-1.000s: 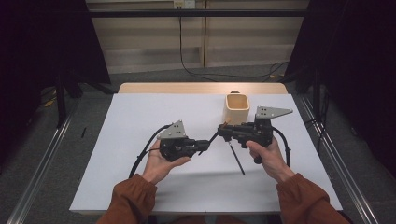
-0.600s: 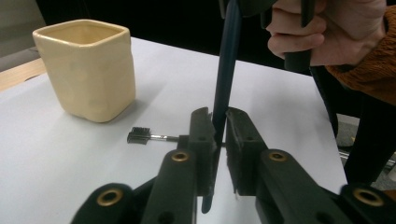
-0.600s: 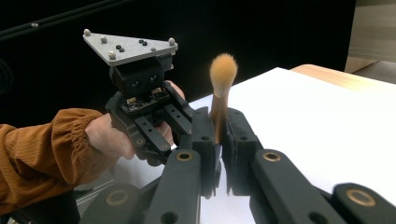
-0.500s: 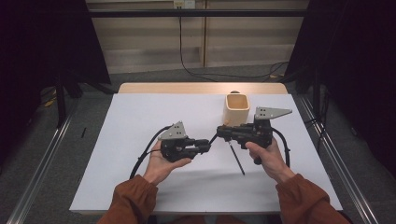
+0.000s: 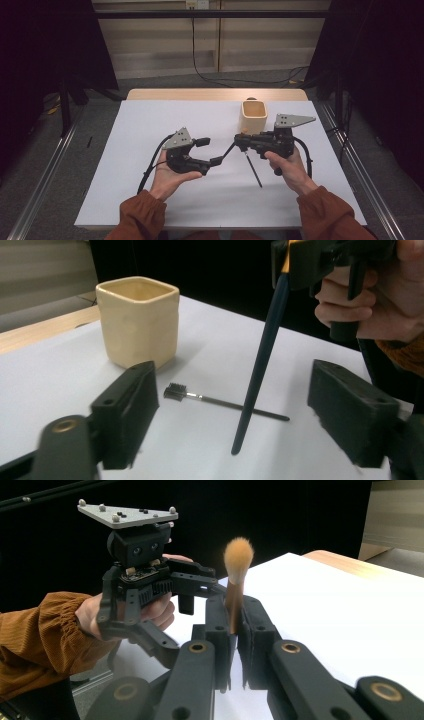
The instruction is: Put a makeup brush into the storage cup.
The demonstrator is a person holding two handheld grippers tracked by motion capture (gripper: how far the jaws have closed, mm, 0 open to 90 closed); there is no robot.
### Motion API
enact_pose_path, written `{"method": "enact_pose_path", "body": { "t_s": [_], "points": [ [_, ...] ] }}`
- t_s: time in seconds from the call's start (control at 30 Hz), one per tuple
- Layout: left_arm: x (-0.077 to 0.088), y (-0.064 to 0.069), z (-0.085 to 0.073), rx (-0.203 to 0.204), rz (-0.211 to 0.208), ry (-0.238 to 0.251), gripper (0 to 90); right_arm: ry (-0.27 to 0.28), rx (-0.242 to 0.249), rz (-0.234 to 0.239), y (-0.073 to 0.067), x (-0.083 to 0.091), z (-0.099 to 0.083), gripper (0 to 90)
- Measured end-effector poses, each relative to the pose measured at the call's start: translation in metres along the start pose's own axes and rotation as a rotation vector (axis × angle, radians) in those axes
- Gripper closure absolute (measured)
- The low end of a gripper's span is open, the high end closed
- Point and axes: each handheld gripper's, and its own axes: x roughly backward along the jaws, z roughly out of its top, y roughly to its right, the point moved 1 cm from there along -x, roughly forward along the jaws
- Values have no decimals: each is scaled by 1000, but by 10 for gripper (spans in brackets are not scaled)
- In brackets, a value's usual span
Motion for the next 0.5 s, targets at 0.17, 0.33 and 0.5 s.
{"method": "enact_pose_path", "body": {
  "t_s": [0.17, 0.33, 0.5],
  "points": [
    [7, -6, -1, 34, 44, -5, 82, 1, -1, -8, 1, 2, 0, 840],
    [15, -8, -2, 22, 81, -13, 32, 1, -2, -9, 2, 3, 0, 840],
    [22, -8, -7, 16, 136, -26, 30, -11, -14, -16, 5, 2, -1, 840]
  ]
}}
